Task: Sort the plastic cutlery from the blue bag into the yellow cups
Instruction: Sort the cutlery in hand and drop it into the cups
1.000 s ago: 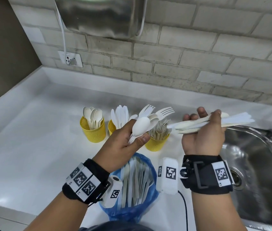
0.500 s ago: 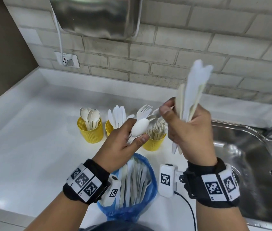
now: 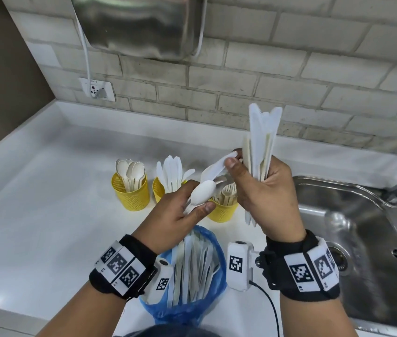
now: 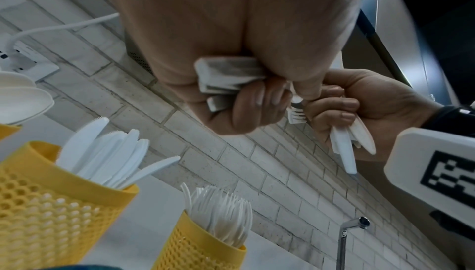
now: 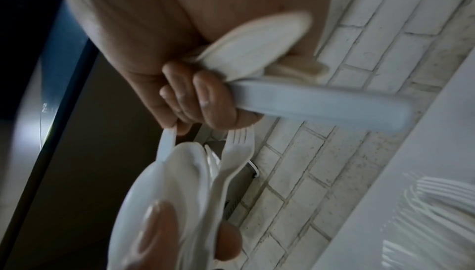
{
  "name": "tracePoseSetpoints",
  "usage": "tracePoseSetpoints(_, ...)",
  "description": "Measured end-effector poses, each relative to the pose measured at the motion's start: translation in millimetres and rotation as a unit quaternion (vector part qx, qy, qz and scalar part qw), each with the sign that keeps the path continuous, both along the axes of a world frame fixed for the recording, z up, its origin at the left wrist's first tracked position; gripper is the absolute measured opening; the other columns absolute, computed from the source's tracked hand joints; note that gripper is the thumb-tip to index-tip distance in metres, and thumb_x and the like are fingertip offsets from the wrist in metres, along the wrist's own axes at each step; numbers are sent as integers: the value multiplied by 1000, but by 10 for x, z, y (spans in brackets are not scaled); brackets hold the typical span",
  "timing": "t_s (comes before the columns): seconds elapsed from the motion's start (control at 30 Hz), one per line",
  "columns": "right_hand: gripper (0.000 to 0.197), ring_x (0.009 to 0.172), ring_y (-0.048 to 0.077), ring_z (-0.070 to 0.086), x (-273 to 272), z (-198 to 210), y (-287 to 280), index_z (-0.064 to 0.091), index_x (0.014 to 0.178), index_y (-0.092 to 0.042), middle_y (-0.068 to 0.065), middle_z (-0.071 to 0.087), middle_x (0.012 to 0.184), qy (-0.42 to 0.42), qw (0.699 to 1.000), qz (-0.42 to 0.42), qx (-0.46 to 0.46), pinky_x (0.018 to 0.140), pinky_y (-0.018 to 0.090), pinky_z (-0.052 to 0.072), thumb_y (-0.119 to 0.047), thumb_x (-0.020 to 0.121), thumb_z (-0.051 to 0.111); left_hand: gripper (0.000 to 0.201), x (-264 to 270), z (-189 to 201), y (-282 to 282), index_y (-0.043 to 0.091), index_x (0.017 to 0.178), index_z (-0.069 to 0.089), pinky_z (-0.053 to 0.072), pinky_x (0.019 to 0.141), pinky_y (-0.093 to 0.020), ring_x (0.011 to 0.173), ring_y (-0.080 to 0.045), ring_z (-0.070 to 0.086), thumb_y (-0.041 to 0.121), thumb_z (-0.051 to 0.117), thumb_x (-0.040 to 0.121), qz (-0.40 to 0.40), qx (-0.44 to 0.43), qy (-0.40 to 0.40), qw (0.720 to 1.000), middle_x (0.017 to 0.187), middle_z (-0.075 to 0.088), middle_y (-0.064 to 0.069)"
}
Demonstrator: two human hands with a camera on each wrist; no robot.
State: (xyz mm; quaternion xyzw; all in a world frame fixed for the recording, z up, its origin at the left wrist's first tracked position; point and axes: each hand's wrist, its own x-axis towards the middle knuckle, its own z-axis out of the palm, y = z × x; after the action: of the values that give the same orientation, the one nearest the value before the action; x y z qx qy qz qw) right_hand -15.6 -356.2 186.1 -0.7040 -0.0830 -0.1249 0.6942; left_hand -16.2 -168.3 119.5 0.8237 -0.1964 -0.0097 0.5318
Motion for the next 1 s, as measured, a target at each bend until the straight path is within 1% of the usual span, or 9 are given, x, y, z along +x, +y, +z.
tracePoseSetpoints(0.27, 10, 53, 2, 58, -20, -53, 0, 70, 82, -8, -6, 68, 64, 27, 998, 45, -40, 53, 13, 44, -7, 92, 73, 42, 22, -26, -21, 28, 127, 55, 54, 76, -45, 88, -17, 68, 56, 55, 96, -29, 26, -7, 999, 97, 71, 2)
tracePoseSetpoints(0.4, 19, 45, 6, 52, -11, -67, 23, 66, 79, -17, -6, 60, 57, 34, 999, -13, 8, 49, 22, 42, -10, 97, 69, 36, 20, -15, -18, 26, 123, 57, 54, 75, -43, 87, -16, 67, 51, 56, 98, -30, 38, -15, 999, 95, 70, 2)
tracePoseSetpoints(0.47, 20, 38, 15, 44, 4, -52, 20, 59, 80, -15, 11, 55, 57, 32, 995, -60, 75, 47, 28, 41, -12, 98, 65, 30, 12, -18, -10, 23, 116, 58, 52, 72, -42, 83, -15, 65, 48, 57, 98, -26, 41, -14, 999, 90, 68, 3)
tracePoseSetpoints(0.53, 15, 34, 20, 35, 20, -4, 8, 57, 87, -11, 29, 63, 77, 20, 985, -84, 148, 45, 28, 36, -13, 102, 56, 30, 12, -16, 2, 22, 113, 58, 51, 72, -40, 83, -16, 63, 48, 57, 97, -17, 46, -9, 999, 89, 67, 3)
tracePoseSetpoints(0.67, 7, 36, 16, 34, 51, 77, -68, 45, 105, -5, 23, 74, 110, 27, 961, -84, 264, 42, 25, 35, -10, 107, 40, 15, 14, -3, 3, 32, 108, 54, 46, 65, -19, 82, -2, 61, 38, 62, 98, 1, 25, -6, 1000, 90, 65, 21)
tracePoseSetpoints(0.73, 6, 40, 16, 42, 76, 63, -105, 39, 111, -10, 24, 75, 107, 45, 945, -96, 308, 43, 25, 39, -12, 106, 40, 17, 18, -1, -2, 36, 109, 51, 42, 69, -9, 84, 5, 60, 30, 63, 98, 8, -3, 7, 1000, 92, 63, 30)
tracePoseSetpoints(0.8, 12, 54, 20, 57, 116, 5, -126, 41, 116, -8, 23, 76, 103, 60, 931, -120, 340, 51, 28, 49, -13, 105, 43, 19, 31, -3, 11, 31, 116, 53, 45, 76, -13, 90, 0, 60, 31, 61, 99, 16, -31, 12, 999, 97, 65, 22)
tracePoseSetpoints(0.9, 21, 83, 29, 71, 170, -83, -129, 49, 121, -1, 17, 75, 87, 69, 905, -151, 391, 79, 43, 62, -12, 104, 46, 29, 29, 30, 13, 26, 126, 56, 48, 86, -17, 98, -3, 61, 38, 54, 99, 13, -64, 14, 998, 101, 65, 21)
tracePoseSetpoints(1.0, 6, 70, 27, 66, 192, -98, -97, 51, 107, -10, 8, 58, 71, 62, 891, -126, 432, 76, 46, 61, -11, 104, 47, 23, -11, 54, -6, 32, 119, 62, 46, 68, -21, 71, -7, 57, 38, 53, 99, 0, -120, 67, 990, 77, 60, 17)
